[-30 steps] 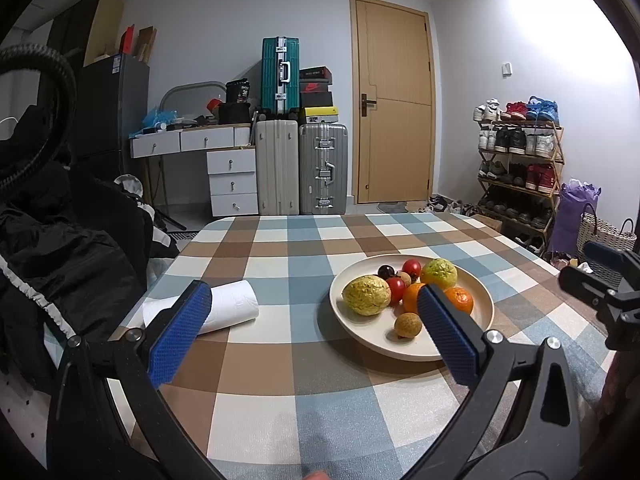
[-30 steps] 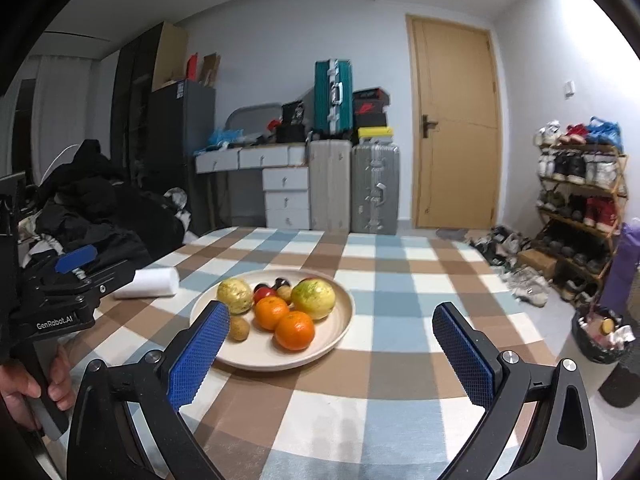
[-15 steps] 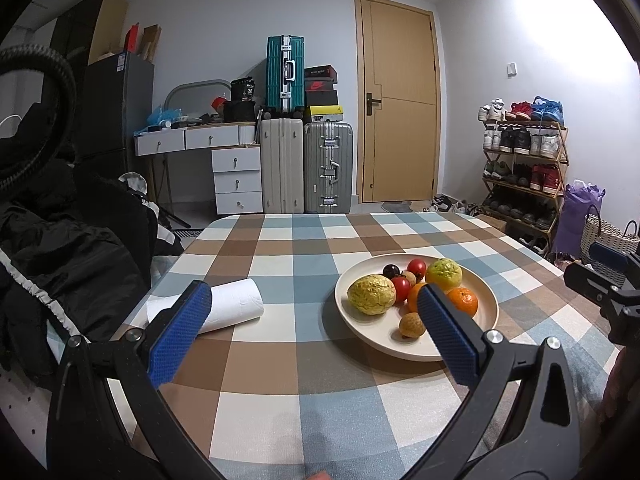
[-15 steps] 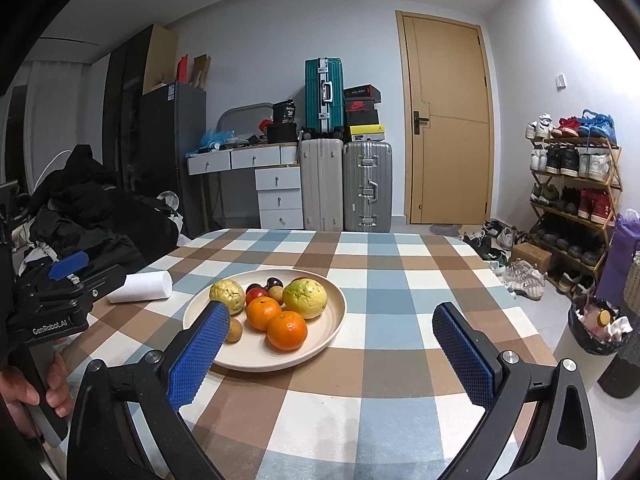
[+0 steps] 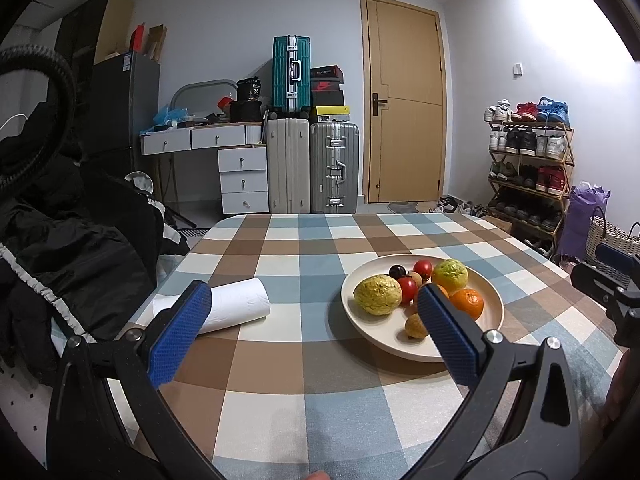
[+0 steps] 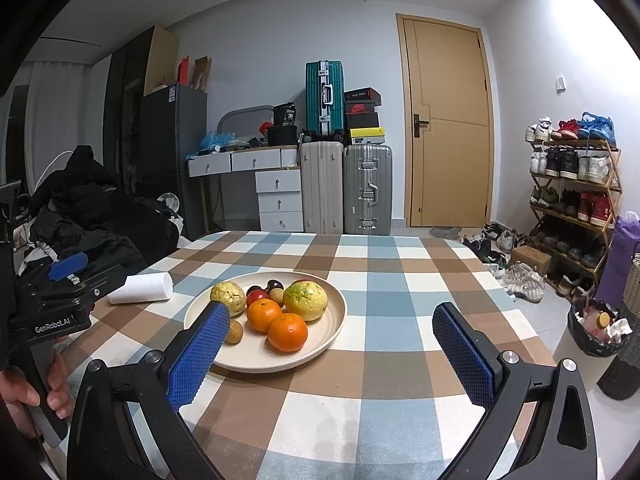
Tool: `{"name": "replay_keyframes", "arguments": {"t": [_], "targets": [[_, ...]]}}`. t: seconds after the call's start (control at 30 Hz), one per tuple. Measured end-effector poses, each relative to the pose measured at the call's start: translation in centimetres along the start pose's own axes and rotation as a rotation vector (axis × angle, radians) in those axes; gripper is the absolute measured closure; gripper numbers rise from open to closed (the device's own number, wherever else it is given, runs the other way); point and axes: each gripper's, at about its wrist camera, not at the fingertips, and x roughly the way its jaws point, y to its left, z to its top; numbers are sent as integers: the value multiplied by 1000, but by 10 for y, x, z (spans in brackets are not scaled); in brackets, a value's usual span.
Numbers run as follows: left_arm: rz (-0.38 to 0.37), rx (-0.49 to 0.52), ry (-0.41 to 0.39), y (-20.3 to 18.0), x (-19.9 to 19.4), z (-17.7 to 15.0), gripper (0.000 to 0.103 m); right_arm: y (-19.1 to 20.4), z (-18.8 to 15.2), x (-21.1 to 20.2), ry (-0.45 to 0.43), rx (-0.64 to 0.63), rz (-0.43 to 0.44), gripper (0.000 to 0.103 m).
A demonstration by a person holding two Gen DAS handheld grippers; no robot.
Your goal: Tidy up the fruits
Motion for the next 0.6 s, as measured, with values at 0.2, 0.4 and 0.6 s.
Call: {"name": "replay_keyframes", "arguments": {"t": [0.2, 0.4, 0.6], "targets": [[-20, 8, 1, -1, 7, -1, 0, -1, 0, -1, 0, 2, 3, 0], [-20, 10, 2, -2, 6, -1, 0, -1, 0, -1, 0, 1, 2, 0], [-19, 10, 2, -2, 8, -2, 0, -1, 1, -1, 0, -1, 1, 0]]}}
